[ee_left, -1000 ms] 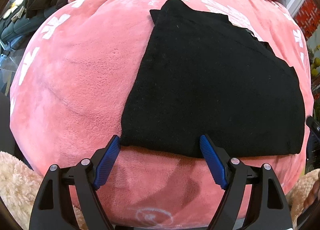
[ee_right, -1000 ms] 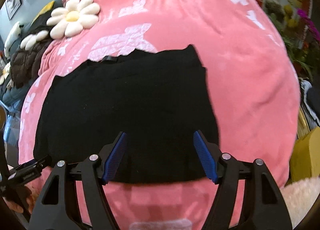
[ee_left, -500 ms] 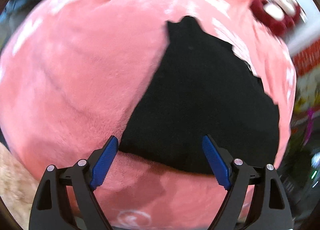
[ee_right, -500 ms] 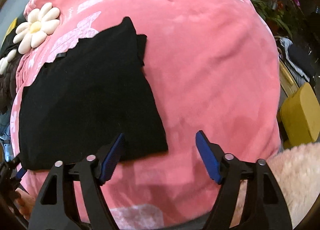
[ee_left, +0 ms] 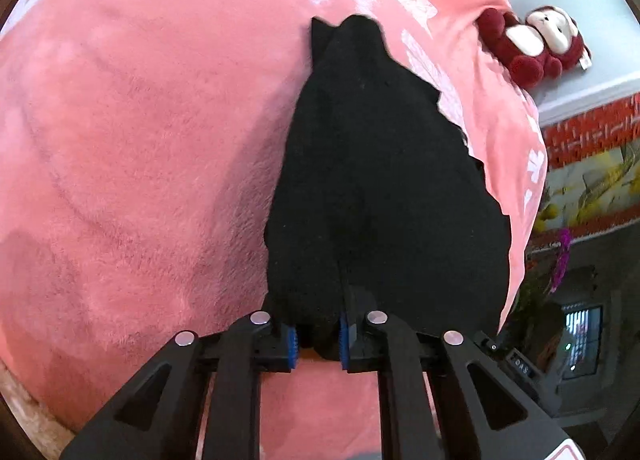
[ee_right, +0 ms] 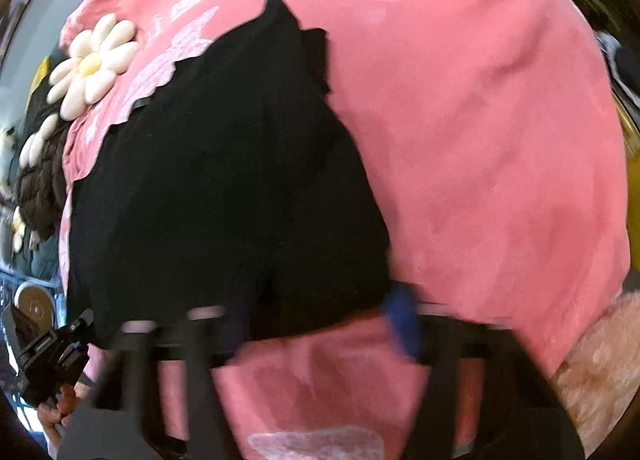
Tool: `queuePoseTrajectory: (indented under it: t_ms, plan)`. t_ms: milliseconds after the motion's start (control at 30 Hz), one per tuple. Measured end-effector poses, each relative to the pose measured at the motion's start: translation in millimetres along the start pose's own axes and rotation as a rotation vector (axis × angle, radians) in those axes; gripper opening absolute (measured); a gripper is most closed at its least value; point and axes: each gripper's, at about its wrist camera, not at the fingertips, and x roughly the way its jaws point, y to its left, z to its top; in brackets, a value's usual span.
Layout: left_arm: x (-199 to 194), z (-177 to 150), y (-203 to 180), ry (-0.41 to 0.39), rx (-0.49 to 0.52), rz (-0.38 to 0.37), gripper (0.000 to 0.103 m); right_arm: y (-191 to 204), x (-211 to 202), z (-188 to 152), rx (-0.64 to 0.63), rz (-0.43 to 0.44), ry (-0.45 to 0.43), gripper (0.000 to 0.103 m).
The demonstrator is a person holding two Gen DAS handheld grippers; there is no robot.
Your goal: Fold small clothes
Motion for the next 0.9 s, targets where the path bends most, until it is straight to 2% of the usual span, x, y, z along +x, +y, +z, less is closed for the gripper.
queuePoseTrajectory:
  t_ms: [67,200,267,333,400,467,500,533,567,600,700,733,900]
  plan:
    - [-11,0,-12,-0.019,0.051,0.004,0.008,10,-17,5,-0.047,-0.018,-0.020,0.010]
    - [-42,-6,-22,-0.024,0.077,-0.044,0.007,20,-56,-2,-0.120,-0.045,-0.031,0.009]
    - [-52,-15,-21,-0.008,0.078,-0.049,0.007,14,-63,-14,-0.125,-0.078,-0.003,0.009]
    - [-48,-30,-17,0.039,0.044,-0.030,0.007,7,-52,-27,-0.131,-0.120,0.049,0.010]
    - [-35,-37,-11,0.075,0.008,0.036,0.010,6,-34,-34,-0.138,-0.182,0.101,0.017]
    - [-24,-33,-13,0.081,0.010,0.139,0.019,14,-33,-35,-0.146,-0.251,0.058,0.023]
    - [-23,-31,-14,0.070,0.017,0.193,0.021,19,-37,-36,-0.164,-0.274,0.025,0.032]
    - [-23,-30,-15,0.057,0.020,0.230,0.034,28,-46,-39,-0.201,-0.314,-0.037,0.040]
    - [-25,-29,-15,0.038,0.014,0.268,0.040,36,-56,-42,-0.236,-0.333,-0.098,0.059]
    - [-27,-27,-14,0.019,0.004,0.272,0.045,44,-65,-46,-0.269,-0.341,-0.157,0.070]
    - [-33,-22,-5,-0.014,-0.046,0.258,0.058,67,-82,-58,-0.376,-0.383,-0.293,0.082]
    - [-32,-21,-4,-0.018,-0.059,0.262,0.058,74,-81,-61,-0.403,-0.373,-0.312,0.083]
    - [-9,-22,-19,0.019,0.011,0.317,0.058,92,-60,-72,-0.494,-0.328,-0.261,0.084]
